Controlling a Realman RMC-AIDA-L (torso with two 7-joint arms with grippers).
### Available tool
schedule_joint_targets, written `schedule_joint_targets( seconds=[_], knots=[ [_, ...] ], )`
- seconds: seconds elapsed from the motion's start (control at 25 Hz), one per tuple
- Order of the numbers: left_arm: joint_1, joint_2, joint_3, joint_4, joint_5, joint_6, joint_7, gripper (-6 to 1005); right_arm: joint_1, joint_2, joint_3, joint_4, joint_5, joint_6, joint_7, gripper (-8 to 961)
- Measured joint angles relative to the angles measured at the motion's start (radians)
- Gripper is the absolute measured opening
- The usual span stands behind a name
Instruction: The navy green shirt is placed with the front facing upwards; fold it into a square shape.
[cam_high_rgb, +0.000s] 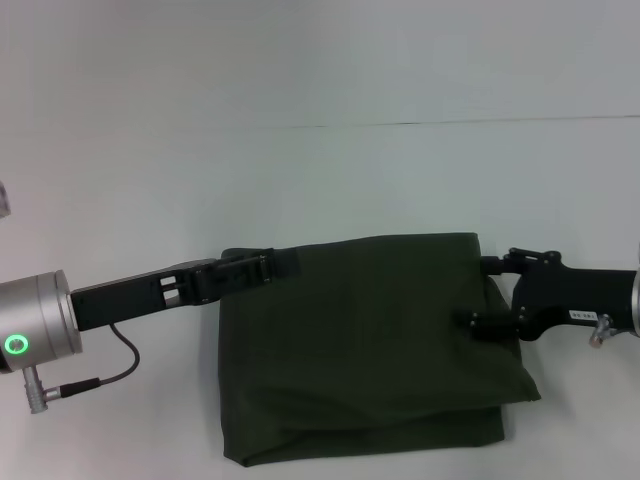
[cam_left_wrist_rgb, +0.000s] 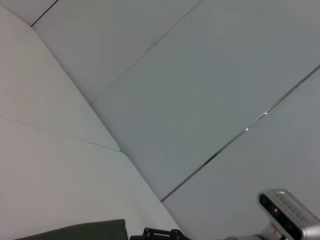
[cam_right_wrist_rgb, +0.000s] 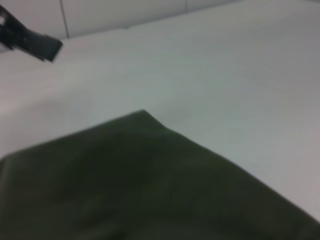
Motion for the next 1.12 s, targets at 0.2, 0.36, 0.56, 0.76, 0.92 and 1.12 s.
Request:
schedule_joint_targets(
  seconds=[0.2,0.36,0.56,0.76,0.92,1.12],
  knots=[
    [0.0,0.0,0.0,0.001,0.0,0.0,0.0,768,-0.021,0.0,0.003,0.004,-0.002,0.035,0.001,927],
    [-0.001,0.0,0.0,0.0,0.0,-0.001,0.001,768,-0.023,0.001,0.003,0.007,-0.002,0.058,0.001,927],
    [0.0,-0.002,0.0,-0.001,0.0,-0.001,0.001,768,-0.029,0.001,0.034,0.001,0.003,0.046,0.006,928],
    [0.003,-0.002,0.0,0.0,-0.003,0.013,0.001,767,-0.04,0.0,0.162,-0.049,0.014,-0.12,0.006,928],
    [0.003,-0.002,-0.003,0.002,-0.003,0.018,0.002,768,-0.043,0.002,0.209,-0.089,0.017,-0.278,0.003,928],
    [0.001,0.002,-0.007,0.003,-0.001,0.019,0.002,769,-0.031,0.007,0.158,-0.076,0.014,-0.313,-0.004,927]
  ],
)
